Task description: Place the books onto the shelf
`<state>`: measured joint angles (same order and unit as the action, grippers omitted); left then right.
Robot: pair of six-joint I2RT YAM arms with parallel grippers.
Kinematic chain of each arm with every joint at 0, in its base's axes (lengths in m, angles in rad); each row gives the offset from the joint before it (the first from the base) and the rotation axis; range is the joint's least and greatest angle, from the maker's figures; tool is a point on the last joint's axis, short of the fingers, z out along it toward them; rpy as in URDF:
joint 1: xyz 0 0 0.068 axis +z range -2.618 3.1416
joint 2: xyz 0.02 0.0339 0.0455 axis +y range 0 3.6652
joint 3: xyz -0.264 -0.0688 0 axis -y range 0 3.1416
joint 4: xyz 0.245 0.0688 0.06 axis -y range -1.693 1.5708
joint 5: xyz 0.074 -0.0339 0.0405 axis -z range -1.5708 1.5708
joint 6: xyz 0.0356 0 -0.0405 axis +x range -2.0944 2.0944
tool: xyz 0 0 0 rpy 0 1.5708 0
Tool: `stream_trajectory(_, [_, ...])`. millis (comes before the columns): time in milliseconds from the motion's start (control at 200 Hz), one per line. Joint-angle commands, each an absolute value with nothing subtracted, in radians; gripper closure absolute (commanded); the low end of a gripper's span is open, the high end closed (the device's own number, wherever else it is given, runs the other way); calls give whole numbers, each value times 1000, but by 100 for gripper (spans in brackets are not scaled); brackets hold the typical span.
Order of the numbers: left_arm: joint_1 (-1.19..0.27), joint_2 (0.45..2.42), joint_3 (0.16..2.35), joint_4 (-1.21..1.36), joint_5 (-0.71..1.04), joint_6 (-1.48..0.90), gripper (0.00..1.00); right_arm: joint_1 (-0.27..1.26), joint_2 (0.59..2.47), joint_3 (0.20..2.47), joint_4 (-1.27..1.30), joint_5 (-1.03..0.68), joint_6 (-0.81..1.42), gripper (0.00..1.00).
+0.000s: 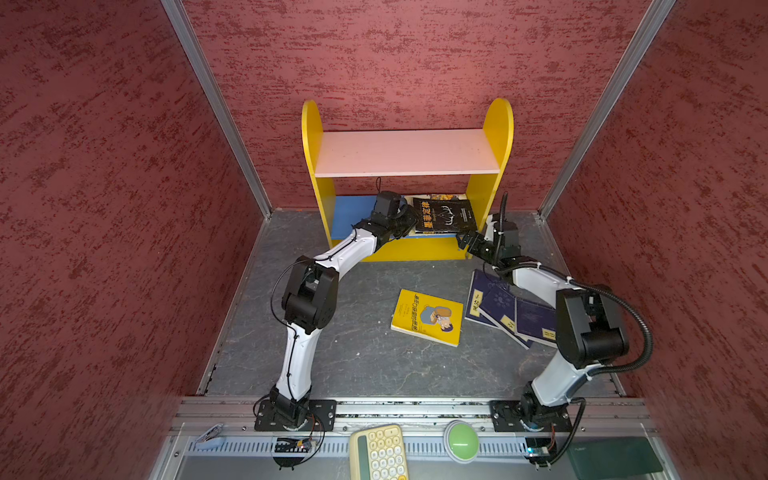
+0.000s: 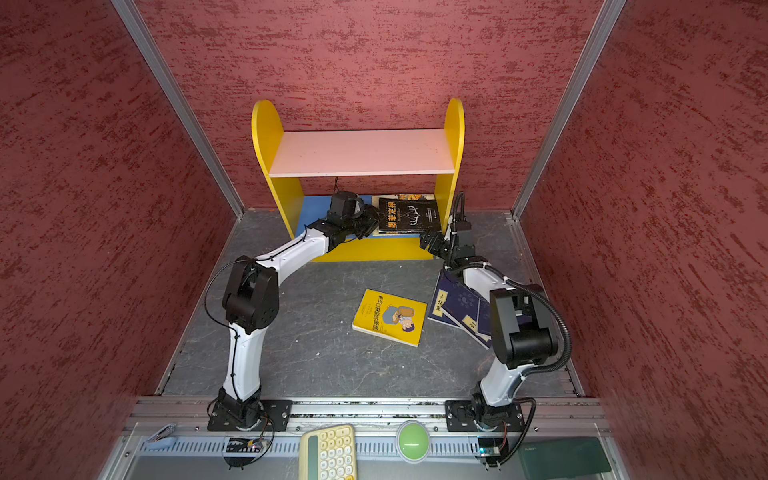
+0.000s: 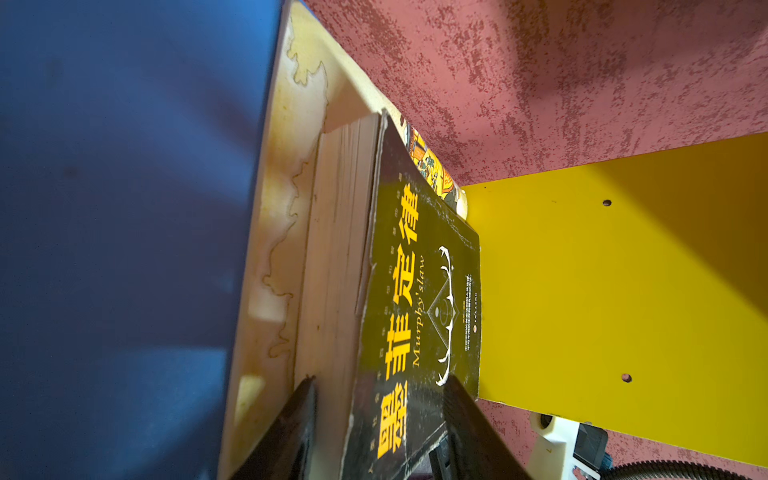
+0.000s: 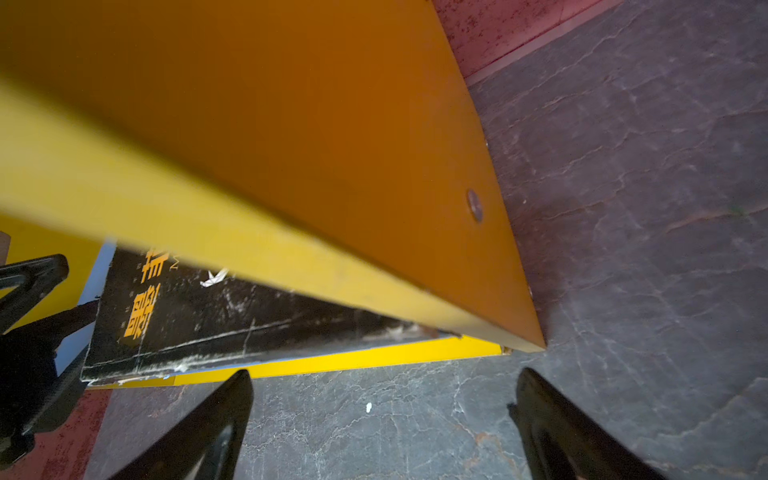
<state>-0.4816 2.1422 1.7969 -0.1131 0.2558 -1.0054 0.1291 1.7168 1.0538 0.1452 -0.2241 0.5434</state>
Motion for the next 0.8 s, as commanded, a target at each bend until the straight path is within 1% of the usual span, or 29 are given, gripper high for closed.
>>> stream_trajectory(0, [-494, 2164, 1833, -78, 294, -997, 50, 128, 1734, 1096, 179, -222, 551, 1])
stream_trajectory(561, [-497, 2112, 1757, -79, 246, -1009, 51, 127, 1769, 1121, 150, -204, 552, 1])
stream_trajectory(792, [-490, 2101, 1757, -78, 244, -999, 49, 128, 1749, 1113, 145, -196, 549, 1])
